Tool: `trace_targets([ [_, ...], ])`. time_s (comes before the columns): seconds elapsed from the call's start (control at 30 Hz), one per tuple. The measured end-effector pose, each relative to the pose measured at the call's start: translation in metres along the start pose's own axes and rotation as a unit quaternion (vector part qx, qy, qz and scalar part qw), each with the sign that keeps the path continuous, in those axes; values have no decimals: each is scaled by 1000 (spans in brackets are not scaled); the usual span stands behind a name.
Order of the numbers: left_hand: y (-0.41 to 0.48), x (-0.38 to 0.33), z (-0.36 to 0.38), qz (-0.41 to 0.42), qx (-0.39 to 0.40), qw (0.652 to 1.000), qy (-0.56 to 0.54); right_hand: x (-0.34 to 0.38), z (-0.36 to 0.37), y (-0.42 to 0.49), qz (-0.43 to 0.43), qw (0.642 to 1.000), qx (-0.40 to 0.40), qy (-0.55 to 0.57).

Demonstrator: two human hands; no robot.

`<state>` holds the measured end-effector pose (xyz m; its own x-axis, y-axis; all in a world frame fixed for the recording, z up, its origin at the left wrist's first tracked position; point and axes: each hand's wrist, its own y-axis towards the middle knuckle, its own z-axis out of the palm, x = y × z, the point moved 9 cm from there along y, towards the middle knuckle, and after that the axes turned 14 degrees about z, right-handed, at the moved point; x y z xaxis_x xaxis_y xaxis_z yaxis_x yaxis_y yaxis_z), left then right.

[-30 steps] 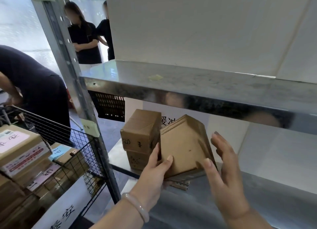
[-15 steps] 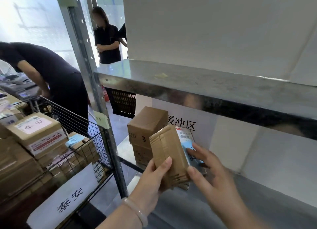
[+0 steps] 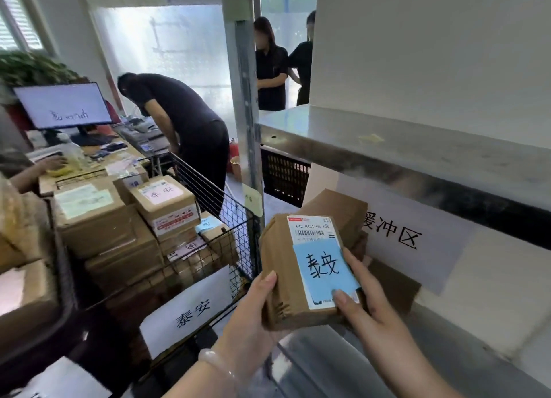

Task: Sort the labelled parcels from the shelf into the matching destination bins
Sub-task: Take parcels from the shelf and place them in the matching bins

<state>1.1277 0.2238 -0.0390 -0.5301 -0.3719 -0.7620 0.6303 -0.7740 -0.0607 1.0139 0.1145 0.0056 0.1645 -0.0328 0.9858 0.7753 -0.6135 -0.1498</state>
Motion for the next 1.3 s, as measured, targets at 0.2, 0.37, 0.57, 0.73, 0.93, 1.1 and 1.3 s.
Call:
trace_targets([
  [0.2, -3, -58, -49, 78, -66, 992, 76, 6, 50, 39, 15, 999, 19, 41],
  [0.37, -23, -115, -100, 133, -145, 941, 277, 12, 90, 78, 34, 999, 0, 26],
  [0.57, -40, -182, -139, 198, -131, 866, 440, 62, 151, 131, 13, 999, -16, -37],
  [0.73, -44, -220, -170, 195, -106, 831, 510, 82, 197, 173, 22, 998, -28, -50],
  [0.93, -37, -244, -196, 189, -93, 819, 534, 113, 268, 215, 4, 995, 9, -95],
  [1.1, -31, -253, -212, 173, -78, 818, 543, 131, 320, 258, 18, 988, 13, -154],
  [1.3, -30, -260, -222, 172, -65, 814, 550, 125, 351, 293, 35, 973, -22, -228],
])
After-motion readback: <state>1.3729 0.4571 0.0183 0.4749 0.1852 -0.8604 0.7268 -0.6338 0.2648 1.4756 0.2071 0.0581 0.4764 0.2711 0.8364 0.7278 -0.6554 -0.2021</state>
